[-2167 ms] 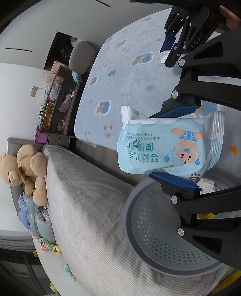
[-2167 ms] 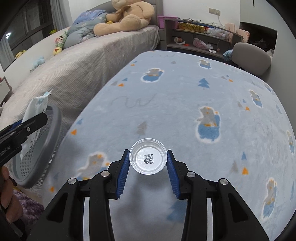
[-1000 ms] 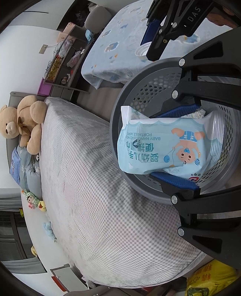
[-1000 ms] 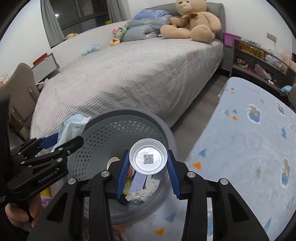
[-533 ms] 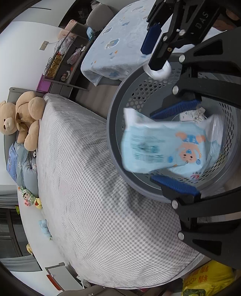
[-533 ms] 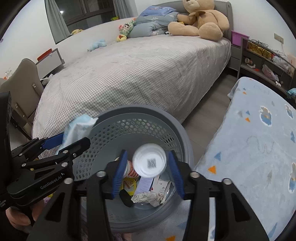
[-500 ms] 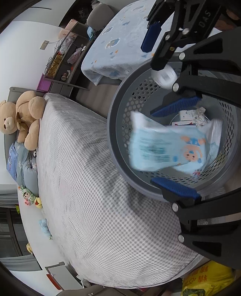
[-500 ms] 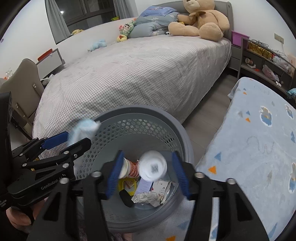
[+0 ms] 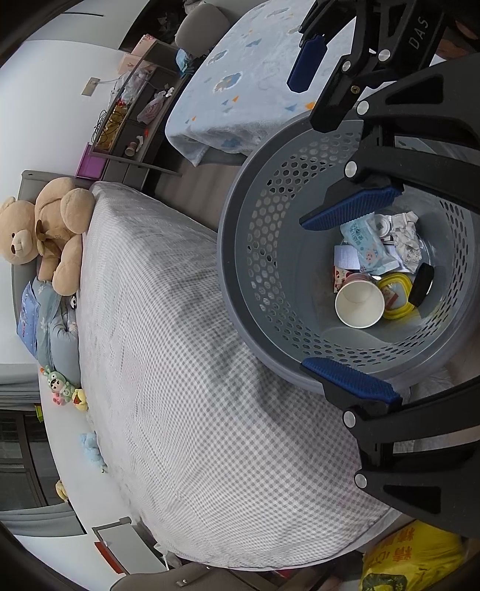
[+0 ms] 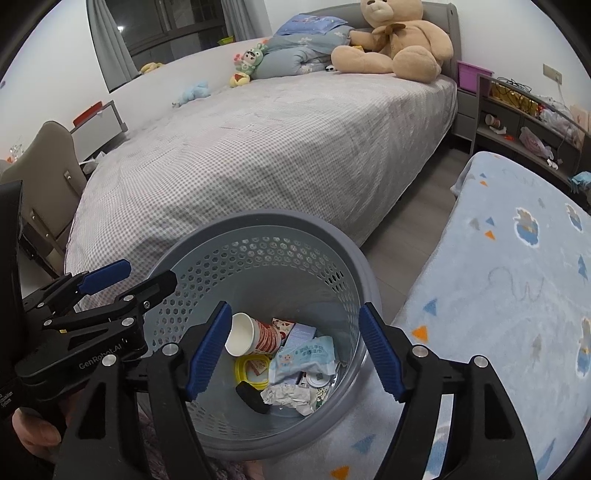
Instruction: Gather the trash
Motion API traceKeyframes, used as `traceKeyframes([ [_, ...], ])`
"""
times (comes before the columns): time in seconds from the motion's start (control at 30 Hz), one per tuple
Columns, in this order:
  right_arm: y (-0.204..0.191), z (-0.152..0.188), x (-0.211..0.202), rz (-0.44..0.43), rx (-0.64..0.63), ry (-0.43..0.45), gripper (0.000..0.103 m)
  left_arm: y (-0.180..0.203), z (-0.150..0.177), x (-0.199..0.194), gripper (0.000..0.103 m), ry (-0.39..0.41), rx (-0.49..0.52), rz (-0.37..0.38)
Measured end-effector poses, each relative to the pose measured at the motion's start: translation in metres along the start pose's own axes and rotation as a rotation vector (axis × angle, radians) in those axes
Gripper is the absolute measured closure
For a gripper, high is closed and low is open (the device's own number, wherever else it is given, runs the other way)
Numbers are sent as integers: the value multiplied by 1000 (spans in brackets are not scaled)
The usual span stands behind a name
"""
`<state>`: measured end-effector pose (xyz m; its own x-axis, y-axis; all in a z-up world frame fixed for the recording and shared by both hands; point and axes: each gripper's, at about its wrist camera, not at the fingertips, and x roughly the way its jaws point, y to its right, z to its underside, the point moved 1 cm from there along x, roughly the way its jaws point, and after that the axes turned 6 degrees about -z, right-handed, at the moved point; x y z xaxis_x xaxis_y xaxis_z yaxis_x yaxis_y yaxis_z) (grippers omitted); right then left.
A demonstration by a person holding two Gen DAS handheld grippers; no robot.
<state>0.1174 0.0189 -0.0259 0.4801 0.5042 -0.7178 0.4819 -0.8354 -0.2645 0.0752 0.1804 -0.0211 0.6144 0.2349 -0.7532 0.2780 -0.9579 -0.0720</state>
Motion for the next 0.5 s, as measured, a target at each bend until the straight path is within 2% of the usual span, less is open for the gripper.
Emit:
traceKeyframes([
  [0.5,1,3,0,3,6,1,25,0,-2,-1,32,0,-1,0],
])
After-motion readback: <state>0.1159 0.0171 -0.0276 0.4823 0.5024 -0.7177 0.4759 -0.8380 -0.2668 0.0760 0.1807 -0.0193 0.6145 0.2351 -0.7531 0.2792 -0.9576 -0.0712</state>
